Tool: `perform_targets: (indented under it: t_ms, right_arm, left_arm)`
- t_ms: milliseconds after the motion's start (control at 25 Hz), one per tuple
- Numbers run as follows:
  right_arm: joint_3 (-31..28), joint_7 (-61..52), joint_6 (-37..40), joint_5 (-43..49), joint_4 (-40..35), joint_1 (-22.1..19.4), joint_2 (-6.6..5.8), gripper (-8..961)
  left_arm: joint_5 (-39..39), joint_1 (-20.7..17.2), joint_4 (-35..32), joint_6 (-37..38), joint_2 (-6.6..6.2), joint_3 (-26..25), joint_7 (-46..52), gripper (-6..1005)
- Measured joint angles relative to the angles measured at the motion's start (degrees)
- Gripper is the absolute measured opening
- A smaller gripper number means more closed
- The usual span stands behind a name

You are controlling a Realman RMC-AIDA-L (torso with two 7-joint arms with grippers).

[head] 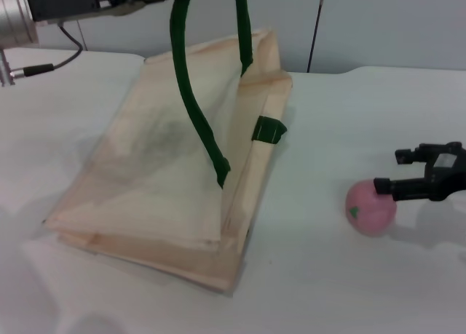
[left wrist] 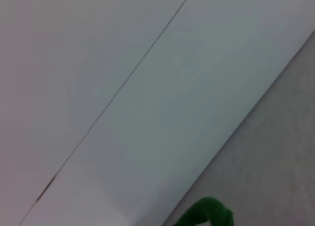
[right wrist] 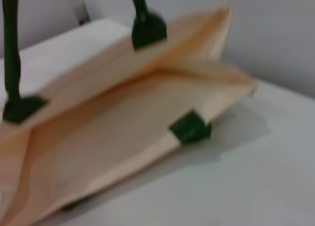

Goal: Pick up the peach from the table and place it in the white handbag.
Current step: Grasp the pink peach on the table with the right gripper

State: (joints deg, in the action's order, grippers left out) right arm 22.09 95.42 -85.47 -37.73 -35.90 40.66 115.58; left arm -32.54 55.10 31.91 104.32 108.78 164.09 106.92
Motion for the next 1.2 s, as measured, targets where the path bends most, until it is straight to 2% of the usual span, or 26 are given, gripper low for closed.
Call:
perform_targets:
  t_ms: [240,600,960,1200]
  right_arm:
    - [0.57,-1.04,-0.09,3.94,1.87,1.42,0.14,883]
    - [4.61,-2.03,1.13,4.18,4.2,2.66,0.14,880]
    - [5.43,-2.08,4.47,4.24,5.07,2.69,0.21,878]
    - [5.88,-2.42,4.52,4.24,5.06,2.8,0.18,822]
  left_arm:
    - [-2.17,0.36,0.0,1.47,-0.5,0.0,0.27,119]
    - [-3.41,0.86,0.0,1.89,-0.68,0.0,0.39,121]
    - [-3.48,0.87,-0.01,1.94,-0.67,0.0,0.4,127]
    - [-3.5,0.64,-0.01,1.94,-0.67,0.0,0.4,130]
